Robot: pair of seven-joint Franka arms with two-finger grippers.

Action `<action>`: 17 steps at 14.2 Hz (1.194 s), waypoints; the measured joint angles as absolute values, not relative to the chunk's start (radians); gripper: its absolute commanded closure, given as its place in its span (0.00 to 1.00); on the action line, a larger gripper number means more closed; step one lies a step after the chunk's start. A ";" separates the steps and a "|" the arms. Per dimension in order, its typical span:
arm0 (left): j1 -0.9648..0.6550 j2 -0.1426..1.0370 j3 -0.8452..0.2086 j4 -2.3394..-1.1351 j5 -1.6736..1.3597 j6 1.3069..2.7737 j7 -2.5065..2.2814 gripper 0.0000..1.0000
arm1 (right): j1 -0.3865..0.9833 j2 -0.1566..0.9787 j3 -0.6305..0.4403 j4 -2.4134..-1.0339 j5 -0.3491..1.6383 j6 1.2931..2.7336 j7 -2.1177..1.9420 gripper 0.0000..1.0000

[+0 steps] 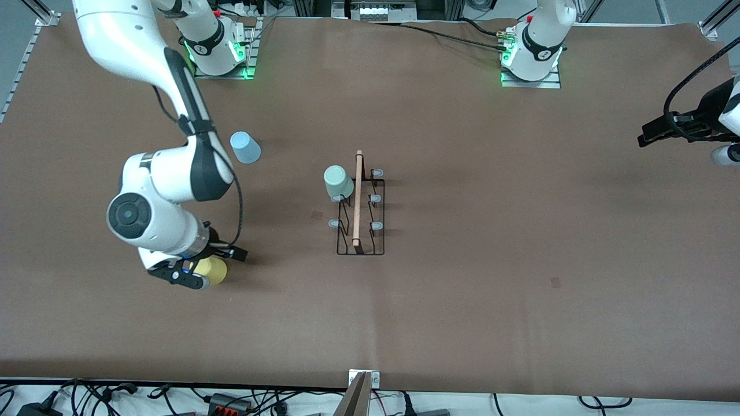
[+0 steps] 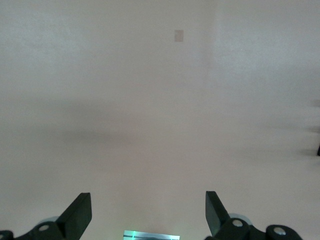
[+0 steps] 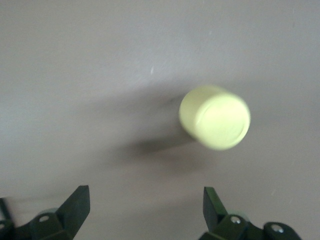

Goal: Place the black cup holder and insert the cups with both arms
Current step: 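Grasp the yellow cup with the right gripper and lift it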

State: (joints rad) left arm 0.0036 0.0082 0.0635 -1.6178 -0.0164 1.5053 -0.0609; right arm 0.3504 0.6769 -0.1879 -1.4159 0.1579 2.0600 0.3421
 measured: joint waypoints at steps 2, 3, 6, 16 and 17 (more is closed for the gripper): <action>0.003 0.008 0.063 -1.618 -0.016 1.505 -0.062 0.00 | 0.322 0.699 -0.188 -1.416 0.158 2.086 0.226 0.00; 0.004 0.008 0.063 -1.618 -0.016 1.505 -0.063 0.00 | 0.314 0.707 -0.188 -1.415 0.158 2.091 0.181 0.00; 0.004 0.008 0.063 -1.618 -0.016 1.505 -0.064 0.00 | 0.299 0.732 -0.188 -1.415 0.154 2.110 0.076 0.00; 0.004 0.008 0.063 -1.618 -0.016 1.505 -0.066 0.00 | 0.274 0.798 -0.188 -1.415 0.126 2.219 -0.015 0.00; 0.004 0.008 0.063 -1.618 -0.016 1.505 -0.066 0.00 | 0.274 0.802 -0.188 -1.415 0.124 2.223 -0.016 0.00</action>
State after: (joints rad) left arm 0.0035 0.0082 0.0634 -1.6178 -0.0163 1.5052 -0.0659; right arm 0.2736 0.8024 -0.1877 -1.4146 0.1236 2.2229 -0.0157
